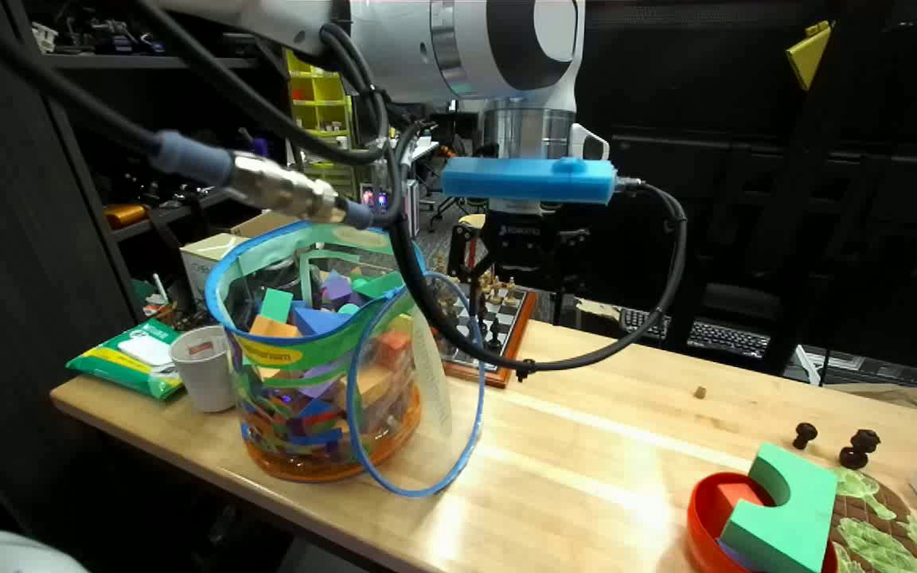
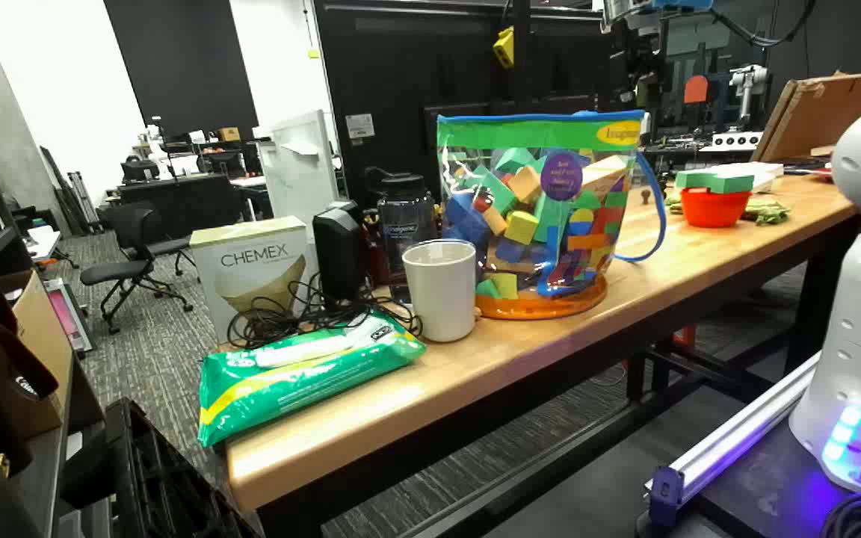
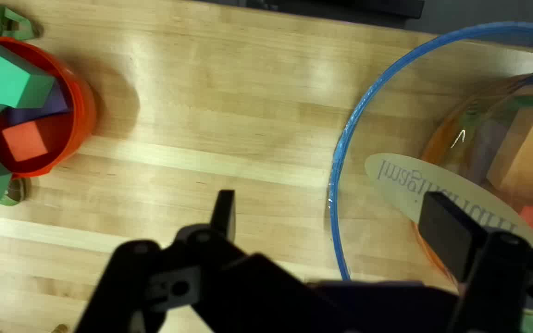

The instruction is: Remove one block from the toy bag

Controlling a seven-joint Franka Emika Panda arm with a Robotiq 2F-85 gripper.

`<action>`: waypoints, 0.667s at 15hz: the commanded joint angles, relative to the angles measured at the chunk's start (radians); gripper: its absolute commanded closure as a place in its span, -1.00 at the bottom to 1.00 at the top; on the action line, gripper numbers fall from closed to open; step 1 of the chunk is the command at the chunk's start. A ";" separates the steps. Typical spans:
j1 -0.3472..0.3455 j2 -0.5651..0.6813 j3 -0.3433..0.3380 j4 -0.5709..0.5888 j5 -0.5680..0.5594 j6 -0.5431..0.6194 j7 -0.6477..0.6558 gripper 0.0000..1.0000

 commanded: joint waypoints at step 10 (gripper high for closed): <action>0.007 -0.015 0.014 -0.025 -0.018 0.117 -0.019 -1.00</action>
